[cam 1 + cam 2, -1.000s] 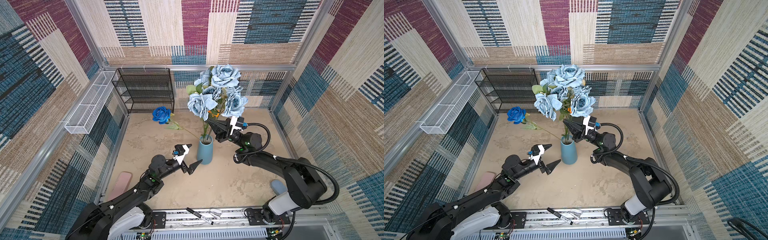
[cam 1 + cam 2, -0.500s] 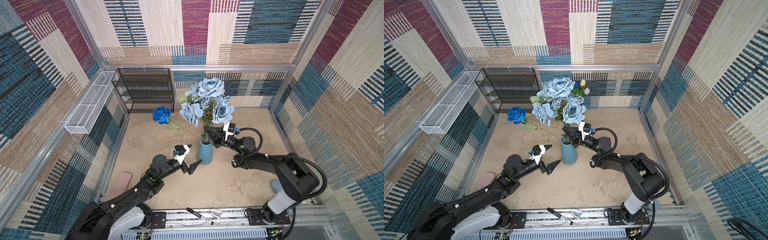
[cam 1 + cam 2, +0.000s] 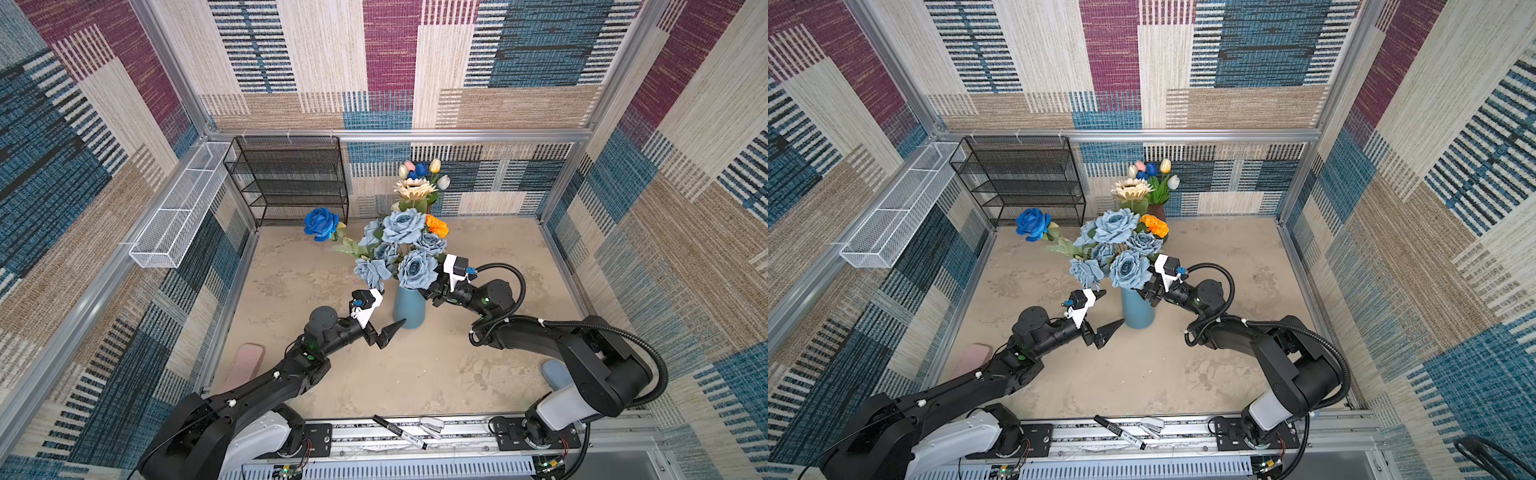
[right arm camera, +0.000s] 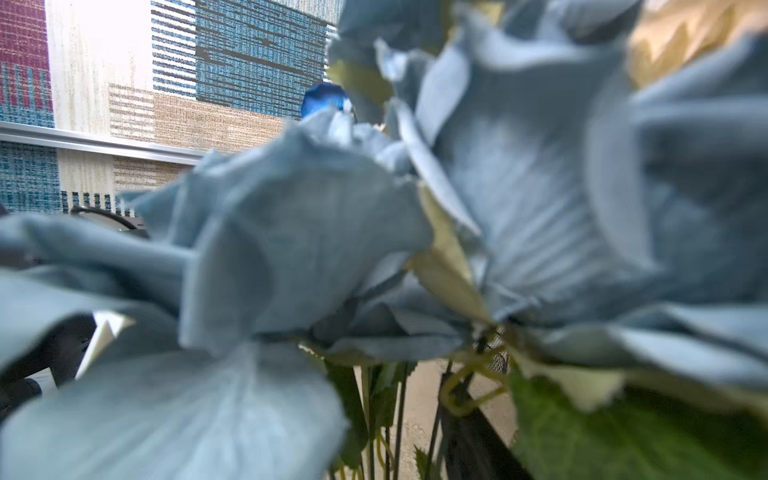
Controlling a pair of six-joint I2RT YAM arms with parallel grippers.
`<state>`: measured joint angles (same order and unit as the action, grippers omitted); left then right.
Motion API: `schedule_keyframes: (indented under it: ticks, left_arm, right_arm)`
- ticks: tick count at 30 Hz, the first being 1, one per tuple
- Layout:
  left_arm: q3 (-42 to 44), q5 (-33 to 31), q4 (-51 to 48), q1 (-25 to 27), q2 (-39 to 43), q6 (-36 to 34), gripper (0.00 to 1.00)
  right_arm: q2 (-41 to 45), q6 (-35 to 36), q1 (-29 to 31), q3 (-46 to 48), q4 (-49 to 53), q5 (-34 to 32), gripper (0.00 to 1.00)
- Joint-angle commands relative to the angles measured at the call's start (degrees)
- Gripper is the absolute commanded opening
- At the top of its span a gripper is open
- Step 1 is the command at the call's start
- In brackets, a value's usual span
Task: Arrange the flowers into the vase
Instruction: 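Carry the pale blue roses over the teal vase and lower stems in, then open the right gripper and withdraw it from the vase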
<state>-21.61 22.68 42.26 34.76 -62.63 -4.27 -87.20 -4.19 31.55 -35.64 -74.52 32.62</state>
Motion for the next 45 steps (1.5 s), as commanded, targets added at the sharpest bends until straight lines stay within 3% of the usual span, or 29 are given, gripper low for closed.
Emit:
schedule_keyframes:
  ticks: [1,8,17,28,35,40,45]
  left_arm:
    - [-0.62,-0.48,1.47,-0.07,-0.10,-1.43,0.99]
    - [-1.33,-0.33,0.46,-0.05,-0.29,-2.58,0.99]
    - [-1.80,0.37,0.94,-0.05,-1.13,-2.23,0.99]
    - [-1.34,-0.34,2.73,-0.05,-2.09,-2.17,0.99]
    - [-0.78,-1.59,6.90,-0.05,-4.44,-1.18,0.99]
    - [-0.64,-2.70,7.95,-0.05,-4.62,-1.74,0.99]
    - [-1.23,-3.47,7.49,-0.09,-5.73,-1.99,0.99]
  right_arm:
    - [2.82,2.04,0.09,1.04,0.07,-3.44,0.54]
    - [8.90,7.62,0.00,2.73,7.73,-6.08,0.70]
    - [7.95,10.65,0.00,3.59,18.45,-6.75,0.71]
    - [20.59,11.39,-0.07,8.93,28.42,-10.88,0.83]
    - [24.72,9.59,-0.18,14.97,23.68,-16.79,0.87]
    - [20.15,8.09,-0.70,15.94,21.14,-14.22,0.95]
    - [18.42,6.89,-0.70,17.77,15.40,-15.16,0.96]
